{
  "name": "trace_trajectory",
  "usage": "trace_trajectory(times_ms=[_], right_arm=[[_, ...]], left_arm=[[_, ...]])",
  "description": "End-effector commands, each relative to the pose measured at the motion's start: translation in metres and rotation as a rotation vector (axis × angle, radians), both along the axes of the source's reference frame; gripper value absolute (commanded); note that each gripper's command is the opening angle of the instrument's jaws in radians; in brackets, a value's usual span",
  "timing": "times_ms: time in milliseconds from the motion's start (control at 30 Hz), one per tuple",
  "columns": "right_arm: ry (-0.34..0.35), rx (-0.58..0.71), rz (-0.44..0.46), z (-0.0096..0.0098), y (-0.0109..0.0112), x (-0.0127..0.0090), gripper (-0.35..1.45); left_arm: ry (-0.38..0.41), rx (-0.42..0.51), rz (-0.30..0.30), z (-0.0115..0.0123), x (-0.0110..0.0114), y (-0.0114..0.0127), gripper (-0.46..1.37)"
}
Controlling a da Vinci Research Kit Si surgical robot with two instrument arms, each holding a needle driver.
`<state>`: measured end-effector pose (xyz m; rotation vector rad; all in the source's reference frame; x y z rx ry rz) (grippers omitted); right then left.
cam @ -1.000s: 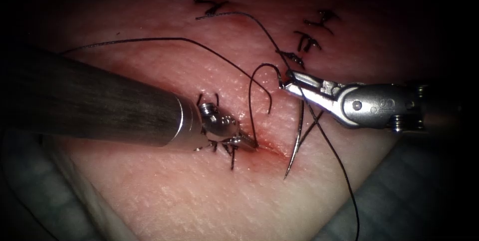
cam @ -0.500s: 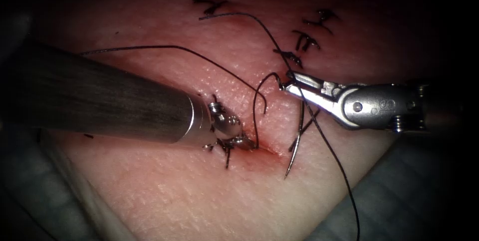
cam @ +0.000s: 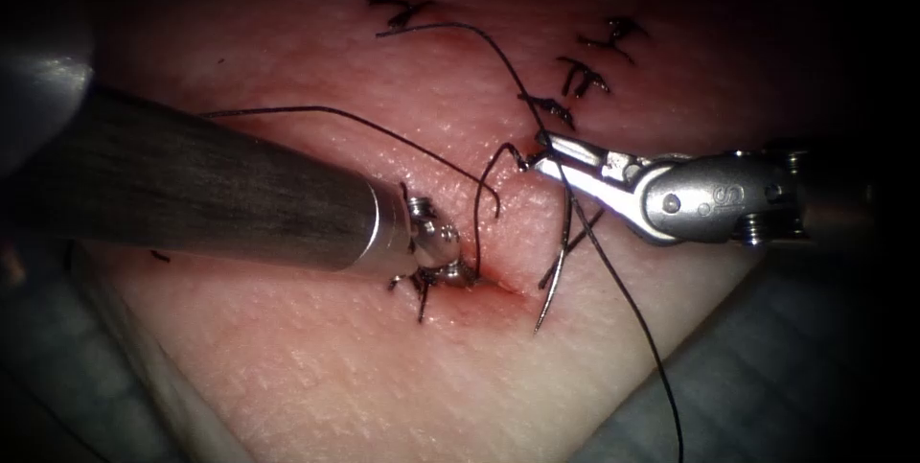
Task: Wound Closure
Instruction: Insert left grasper into wound and widen wound opening
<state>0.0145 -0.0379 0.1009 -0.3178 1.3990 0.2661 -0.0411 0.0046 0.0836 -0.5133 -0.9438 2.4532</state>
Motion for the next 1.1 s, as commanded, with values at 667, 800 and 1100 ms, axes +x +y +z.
trace_trajectory(times_ms=[667,800,1100], right_arm=[[-0.026,-0.282,-0.070,0.0042,-0.0018,0.0042,-0.35],[-0.034,-0.329,-0.082,0.0042,-0.0018,0.0042,-0.35],[-0.054,-0.417,-0.093,0.0050,-0.0021,0.0043,-0.35]], left_arm=[[-0.034,-0.005,-0.001,-0.0017,0.0000,-0.0005,0.81],[-0.036,-0.005,0.001,-0.0017,0.0000,-0.0005,0.96],[-0.039,-0.004,0.004,-0.0019,0.0002,-0.0004,1.07]])
